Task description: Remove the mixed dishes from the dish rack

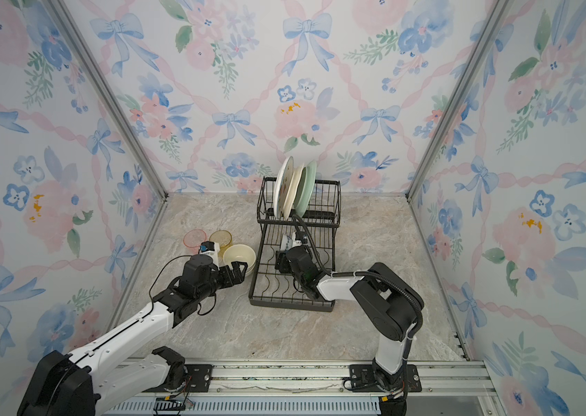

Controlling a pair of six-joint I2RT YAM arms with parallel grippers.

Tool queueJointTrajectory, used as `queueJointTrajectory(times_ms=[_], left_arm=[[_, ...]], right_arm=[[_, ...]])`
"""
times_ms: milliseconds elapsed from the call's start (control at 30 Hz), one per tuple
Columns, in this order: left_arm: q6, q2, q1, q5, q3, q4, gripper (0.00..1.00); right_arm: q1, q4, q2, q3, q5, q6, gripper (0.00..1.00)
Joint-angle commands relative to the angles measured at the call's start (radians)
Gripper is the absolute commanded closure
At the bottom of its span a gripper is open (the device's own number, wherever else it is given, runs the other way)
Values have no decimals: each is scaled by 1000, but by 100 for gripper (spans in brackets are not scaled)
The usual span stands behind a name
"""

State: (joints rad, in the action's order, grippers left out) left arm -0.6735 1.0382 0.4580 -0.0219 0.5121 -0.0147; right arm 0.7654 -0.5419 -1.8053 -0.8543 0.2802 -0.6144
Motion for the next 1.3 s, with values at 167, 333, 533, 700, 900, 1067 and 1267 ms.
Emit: queueJointTrajectory(times_ms=[167,333,533,700,900,1067,1267], left_arm=[[5,10,4,-10,-17,-22,2],[4,11,5,-10,-18,-22,2],[3,10,5,-10,-17,-23,2],[3,13,5,-13,-18,-23,2],[0,15,6,-9,-18,-29,2],[-3,19,7,-9,-22,-35,2],[-3,15,8,-4,-24,-36,2]], right_arm=[[-19,-6,-40,-47,-11,2,27],[-20,-4,-42,-57,-21,10,32],[-15,-2,-28,-49,-7,25,37],[16,-2,10,-39,46,88,38],[42,61,46,-60,103,131,40],[63,69,80,-42,143,150,42],[81,110,118,-29,186,159,44]])
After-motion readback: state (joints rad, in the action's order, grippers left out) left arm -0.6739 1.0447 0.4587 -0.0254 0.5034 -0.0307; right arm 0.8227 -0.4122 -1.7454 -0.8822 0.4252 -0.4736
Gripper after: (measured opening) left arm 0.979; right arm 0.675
